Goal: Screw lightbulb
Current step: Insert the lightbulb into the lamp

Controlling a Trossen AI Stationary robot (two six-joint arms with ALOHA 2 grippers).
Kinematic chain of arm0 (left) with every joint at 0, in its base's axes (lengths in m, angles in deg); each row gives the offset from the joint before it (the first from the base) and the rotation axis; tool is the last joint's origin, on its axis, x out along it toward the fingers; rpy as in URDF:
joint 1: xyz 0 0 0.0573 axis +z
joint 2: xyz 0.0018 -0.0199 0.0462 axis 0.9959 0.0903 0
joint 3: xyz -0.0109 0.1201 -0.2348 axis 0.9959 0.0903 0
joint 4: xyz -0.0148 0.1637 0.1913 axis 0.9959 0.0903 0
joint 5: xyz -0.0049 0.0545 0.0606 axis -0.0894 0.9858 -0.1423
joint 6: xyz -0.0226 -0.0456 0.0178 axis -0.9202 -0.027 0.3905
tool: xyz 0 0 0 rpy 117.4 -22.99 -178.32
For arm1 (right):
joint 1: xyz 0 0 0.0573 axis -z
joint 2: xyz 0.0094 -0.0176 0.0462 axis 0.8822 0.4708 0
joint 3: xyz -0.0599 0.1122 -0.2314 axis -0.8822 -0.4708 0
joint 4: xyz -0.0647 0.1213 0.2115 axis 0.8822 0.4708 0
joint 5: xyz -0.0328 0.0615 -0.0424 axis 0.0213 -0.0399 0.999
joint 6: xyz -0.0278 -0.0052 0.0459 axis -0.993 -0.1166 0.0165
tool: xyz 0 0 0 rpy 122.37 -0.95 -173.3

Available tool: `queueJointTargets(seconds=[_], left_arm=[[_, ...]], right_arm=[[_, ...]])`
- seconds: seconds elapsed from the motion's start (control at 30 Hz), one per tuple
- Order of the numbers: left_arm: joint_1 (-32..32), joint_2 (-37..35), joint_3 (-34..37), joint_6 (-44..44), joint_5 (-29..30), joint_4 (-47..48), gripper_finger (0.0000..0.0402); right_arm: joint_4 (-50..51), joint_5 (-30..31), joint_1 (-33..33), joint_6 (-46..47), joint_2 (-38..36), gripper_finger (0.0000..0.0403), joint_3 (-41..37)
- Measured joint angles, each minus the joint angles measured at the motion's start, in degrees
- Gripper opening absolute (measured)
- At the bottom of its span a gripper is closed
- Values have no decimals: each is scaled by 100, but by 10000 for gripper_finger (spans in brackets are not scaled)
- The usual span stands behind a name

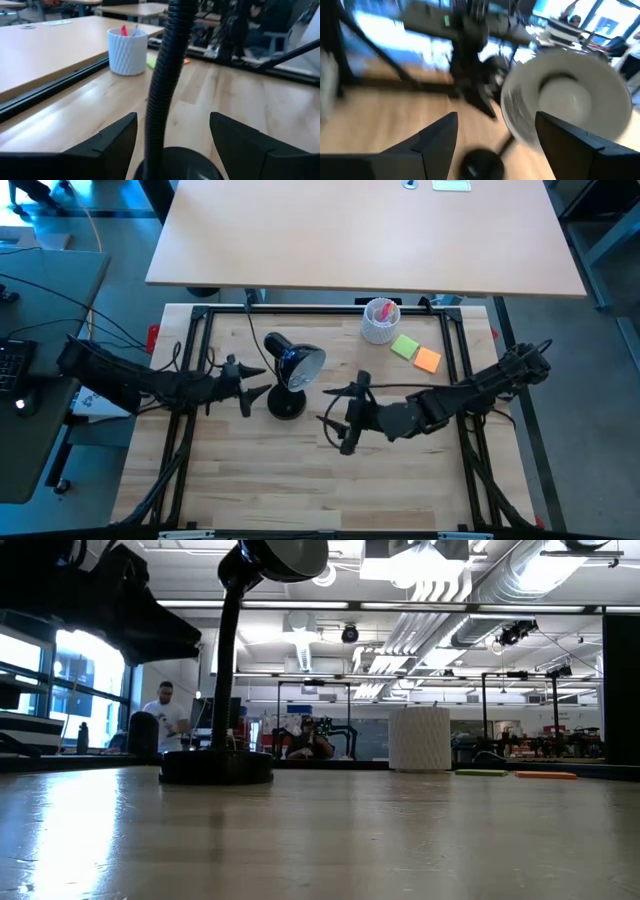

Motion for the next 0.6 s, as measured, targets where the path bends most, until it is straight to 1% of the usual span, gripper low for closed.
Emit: queueJointTargets(seconds=[0.07,0.17,0.2,0.27,0.37,0.43,0.53,0.6], left_arm=[[-55,3,95,2,3,-203,246],[-131,3,89,2,57,-228,246],[-154,4,89,2,154,-230,246],[-206,5,89,8,381,-228,246],[-259,5,89,92,565,-226,246],[-281,5,89,94,605,-228,246],[-286,5,89,22,557,-236,246],[-286,5,91,-41,535,-402,246]], right_arm=[[543,112,-20,68,0,263,0],[1490,108,70,635,0,263,-6],[1639,121,141,891,0,263,-59],[1560,245,270,1347,-2,263,-321],[1084,277,360,1643,1,263,-937],[511,271,372,1703,2,263,-1436],[-677,467,319,1659,9,263,-2156],[-1545,589,279,1449,9,263,-2475]])
